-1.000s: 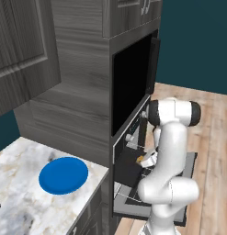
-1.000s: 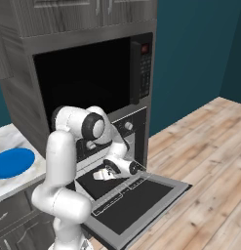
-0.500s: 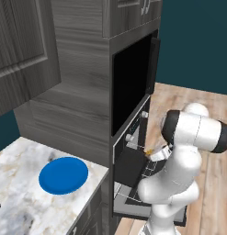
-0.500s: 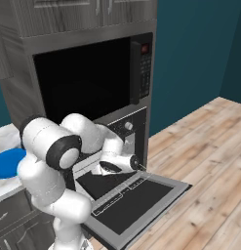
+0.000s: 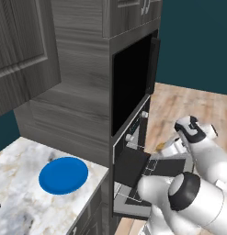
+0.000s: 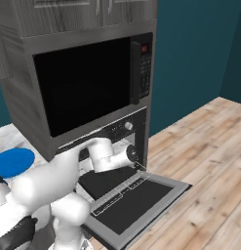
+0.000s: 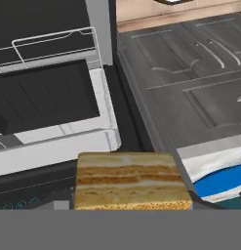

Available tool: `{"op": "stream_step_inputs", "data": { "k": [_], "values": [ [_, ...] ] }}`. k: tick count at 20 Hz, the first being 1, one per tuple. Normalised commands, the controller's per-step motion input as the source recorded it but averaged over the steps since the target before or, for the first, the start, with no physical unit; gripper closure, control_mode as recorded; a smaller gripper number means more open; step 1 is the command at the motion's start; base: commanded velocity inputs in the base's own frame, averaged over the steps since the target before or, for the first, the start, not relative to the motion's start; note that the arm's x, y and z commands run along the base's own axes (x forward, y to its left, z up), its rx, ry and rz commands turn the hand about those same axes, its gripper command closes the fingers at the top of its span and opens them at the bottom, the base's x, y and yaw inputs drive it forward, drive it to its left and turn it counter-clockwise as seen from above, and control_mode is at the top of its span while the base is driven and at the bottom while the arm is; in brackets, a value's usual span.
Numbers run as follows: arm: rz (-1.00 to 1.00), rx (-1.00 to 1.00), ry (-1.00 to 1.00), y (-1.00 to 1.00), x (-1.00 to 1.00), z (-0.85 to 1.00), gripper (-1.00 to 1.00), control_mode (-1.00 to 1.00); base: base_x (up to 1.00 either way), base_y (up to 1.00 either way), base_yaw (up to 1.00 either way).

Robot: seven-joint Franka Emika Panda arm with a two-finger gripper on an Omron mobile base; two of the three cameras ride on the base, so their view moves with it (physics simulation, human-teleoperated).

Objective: Take the baked cake out of the oven and place it on the plate for cooling. Then close the oven door.

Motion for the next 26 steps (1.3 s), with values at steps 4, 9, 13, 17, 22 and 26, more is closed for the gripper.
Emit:
{"op": "stream_step_inputs", "data": {
  "k": [4,9,13,17,22,26],
  "values": [
    [0.07,-0.13,0.0,0.0,-0.8,1.0,1.0,-1.0,0.0,0.0,0.0],
    [0.1,-0.17,0.0,0.0,-0.95,1.0,1.0,-1.0,0.0,0.0,0.0],
    [0.2,-0.21,0.0,0.14,-0.89,1.0,1.0,-1.0,0.0,0.0,0.0],
    [0.23,-0.21,0.0,0.36,-0.62,0.94,1.0,-1.0,0.0,0.0,0.0],
    [0.25,-0.18,0.07,0.51,-0.23,0.77,1.0,-1.0,0.0,0.0,0.0],
    [0.31,-0.13,0.13,0.55,-0.06,0.54,1.0,-1.0,0.0,0.0,0.0]
  ]
}}
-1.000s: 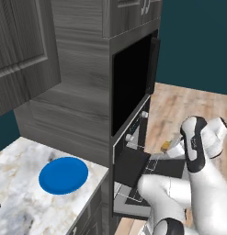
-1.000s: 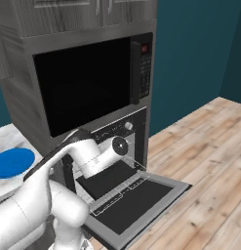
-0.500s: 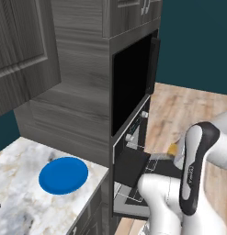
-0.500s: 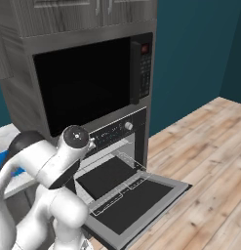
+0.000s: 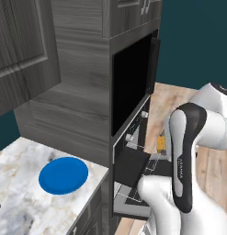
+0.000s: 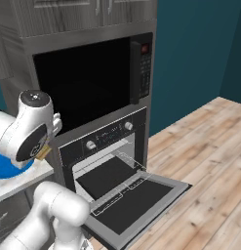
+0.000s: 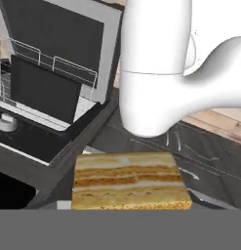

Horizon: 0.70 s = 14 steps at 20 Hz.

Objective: Take the baked cake out of the oven and place it on the plate for cooling. Then close the oven door.

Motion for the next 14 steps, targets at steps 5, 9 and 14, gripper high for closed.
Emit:
{"op": "stream_step_inputs", "data": {
  "k": [5,9,14],
  "values": [
    [0.33,-0.13,0.16,0.58,-0.07,0.19,1.0,-1.0,0.0,0.0,0.0],
    [0.34,-0.14,0.12,0.58,-0.34,0.0,1.0,-1.0,0.0,0.0,0.0],
    [0.35,-0.1,0.02,0.54,-0.31,-0.01,1.0,-1.0,0.0,0.0,0.0]
  ]
}}
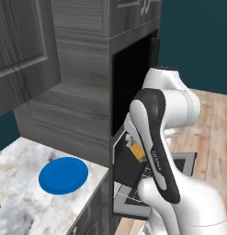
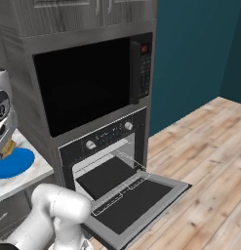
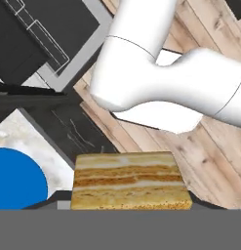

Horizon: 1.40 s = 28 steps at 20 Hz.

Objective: Take the baked cake out of the oven and place it on the plate for cooling. Then close the oven door.

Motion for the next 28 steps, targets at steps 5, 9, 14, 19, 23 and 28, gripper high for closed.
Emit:
{"op": "stream_step_inputs", "data": {
  "k": [5,9,14,19,23,28],
  "values": [
    [0.36,-0.05,0.0,0.51,-0.01,-0.11,1.0,-1.0,0.0,0.0,0.0],
    [0.33,-0.05,0.0,0.51,0.01,-0.3,1.0,-1.0,0.0,0.0,0.0],
    [0.26,-0.07,-0.04,0.54,0.13,-0.49,1.0,-1.0,0.0,0.0,0.0],
    [0.18,-0.04,-0.08,0.42,0.46,-0.43,1.0,-1.0,0.0,0.0,0.0],
    [0.14,-0.02,-0.02,0.35,0.66,-0.37,1.0,-1.0,0.0,0.0,0.0],
    [0.11,0.0,0.01,0.3,0.62,-0.46,1.0,-1.0,0.0,0.0,0.0]
  ]
}}
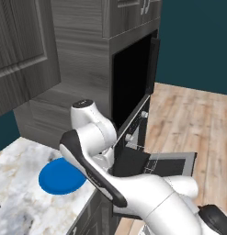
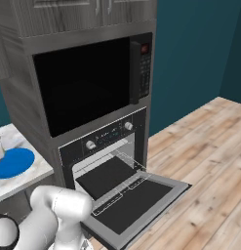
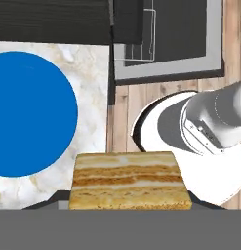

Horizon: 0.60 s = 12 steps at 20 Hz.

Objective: Take the baked cake out of the oven and place it on the plate for cooling. Then close the oven door.

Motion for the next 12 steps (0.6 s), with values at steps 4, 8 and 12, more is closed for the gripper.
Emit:
{"op": "stream_step_inputs", "data": {
  "k": [4,8,12],
  "values": [
    [0.08,0.0,0.04,0.36,0.58,-0.48,1.0,-1.0,0.0,0.0,0.0],
    [0.07,-0.03,0.01,0.5,0.51,-0.54,1.0,-1.0,0.0,0.0,0.0],
    [0.06,-0.04,0.01,0.49,0.47,-0.49,1.0,-1.0,0.0,0.0,0.0]
  ]
}}
